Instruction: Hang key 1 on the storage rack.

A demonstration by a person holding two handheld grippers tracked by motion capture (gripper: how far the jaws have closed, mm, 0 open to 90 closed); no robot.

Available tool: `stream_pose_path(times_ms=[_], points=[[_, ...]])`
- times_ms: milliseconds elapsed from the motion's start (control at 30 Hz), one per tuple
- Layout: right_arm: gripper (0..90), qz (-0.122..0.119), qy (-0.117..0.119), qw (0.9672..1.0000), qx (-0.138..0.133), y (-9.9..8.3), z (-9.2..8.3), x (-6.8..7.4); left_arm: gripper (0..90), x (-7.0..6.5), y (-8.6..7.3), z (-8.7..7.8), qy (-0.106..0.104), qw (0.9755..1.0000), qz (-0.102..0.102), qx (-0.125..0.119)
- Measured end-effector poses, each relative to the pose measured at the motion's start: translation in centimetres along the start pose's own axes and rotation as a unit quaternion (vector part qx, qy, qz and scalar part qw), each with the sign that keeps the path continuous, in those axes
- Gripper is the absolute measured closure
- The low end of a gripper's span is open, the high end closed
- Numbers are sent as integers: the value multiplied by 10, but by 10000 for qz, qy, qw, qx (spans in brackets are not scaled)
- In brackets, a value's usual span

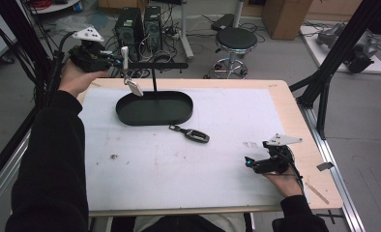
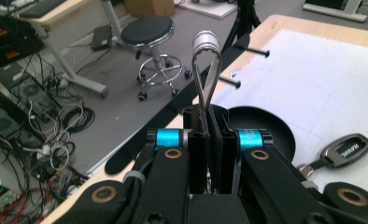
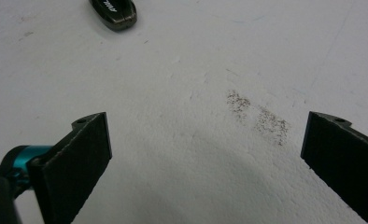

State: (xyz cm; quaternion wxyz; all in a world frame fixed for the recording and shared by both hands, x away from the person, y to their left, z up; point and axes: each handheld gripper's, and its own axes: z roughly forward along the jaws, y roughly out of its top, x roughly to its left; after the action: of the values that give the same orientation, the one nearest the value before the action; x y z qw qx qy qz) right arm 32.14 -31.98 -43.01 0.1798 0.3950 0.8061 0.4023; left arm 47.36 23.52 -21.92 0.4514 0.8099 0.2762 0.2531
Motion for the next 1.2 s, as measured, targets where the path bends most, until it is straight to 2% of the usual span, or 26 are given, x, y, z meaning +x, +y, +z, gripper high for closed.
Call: stream_pose_path(times_ms=[133,333,633,867,1067,1200], points=[[10,-15,2,10000,-14,0,-1,-1,868,-5,7,9,-60,9999,89,1],[10,-9,-12,10000,-27,-1,-2,-1,868,-9,8,16,-123,9998,134,18],[10,-18,10,10000,-3,-1,-1,0,868,-11,18,21,-234,9995,150,-146],[10,-11,29,10000,20,-2,-1,0,868,-17,31,32,-148,9995,263,-138],[10,-16,-6,10000,4,-4,-3,-1,867,-16,30,44,-1,9997,262,33],[10,-3,-11,10000,12,-5,-4,-2,867,-15,29,47,11,9997,235,23]])
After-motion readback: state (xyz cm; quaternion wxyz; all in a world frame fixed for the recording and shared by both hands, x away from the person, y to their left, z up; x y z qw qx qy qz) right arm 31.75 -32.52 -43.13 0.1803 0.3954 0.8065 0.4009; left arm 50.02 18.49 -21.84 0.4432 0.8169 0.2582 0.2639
